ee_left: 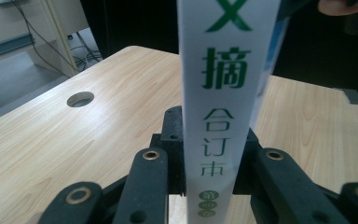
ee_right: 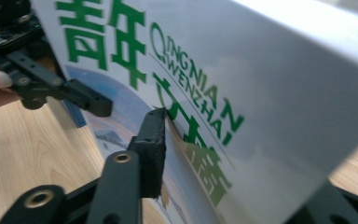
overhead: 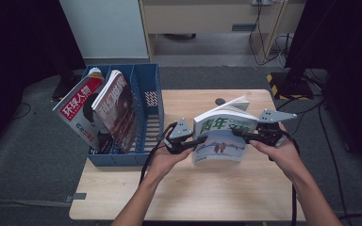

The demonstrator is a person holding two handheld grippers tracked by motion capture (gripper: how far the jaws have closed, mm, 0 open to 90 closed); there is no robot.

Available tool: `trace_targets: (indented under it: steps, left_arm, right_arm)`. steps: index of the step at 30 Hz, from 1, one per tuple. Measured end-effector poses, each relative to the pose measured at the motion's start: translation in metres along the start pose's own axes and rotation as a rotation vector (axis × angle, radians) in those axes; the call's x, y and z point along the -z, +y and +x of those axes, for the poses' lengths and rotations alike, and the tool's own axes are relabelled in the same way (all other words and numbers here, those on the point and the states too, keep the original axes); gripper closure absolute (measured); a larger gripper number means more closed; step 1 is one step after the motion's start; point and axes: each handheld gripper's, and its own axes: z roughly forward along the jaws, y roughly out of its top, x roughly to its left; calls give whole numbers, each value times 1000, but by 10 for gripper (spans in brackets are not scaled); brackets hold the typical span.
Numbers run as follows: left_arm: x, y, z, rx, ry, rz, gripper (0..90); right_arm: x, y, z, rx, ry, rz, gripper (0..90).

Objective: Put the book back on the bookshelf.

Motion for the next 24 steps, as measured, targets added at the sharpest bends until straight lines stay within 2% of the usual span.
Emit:
trace_targets:
  steps: [13,23,24]
  left_arm:
    - [2,-2,-5,-16,-20,-7,732]
    - [3,-2,-7,-25,-44,-8,732]
    - [3,-2,-7,-25,-45,-8,732]
  right_arm:
    - [-4,-4,-7,-16,-74,-5,282]
    - [-4,-12,-16,-52,-77,-17,122]
    - [-4,-12,-16,-62,-73,-22,130]
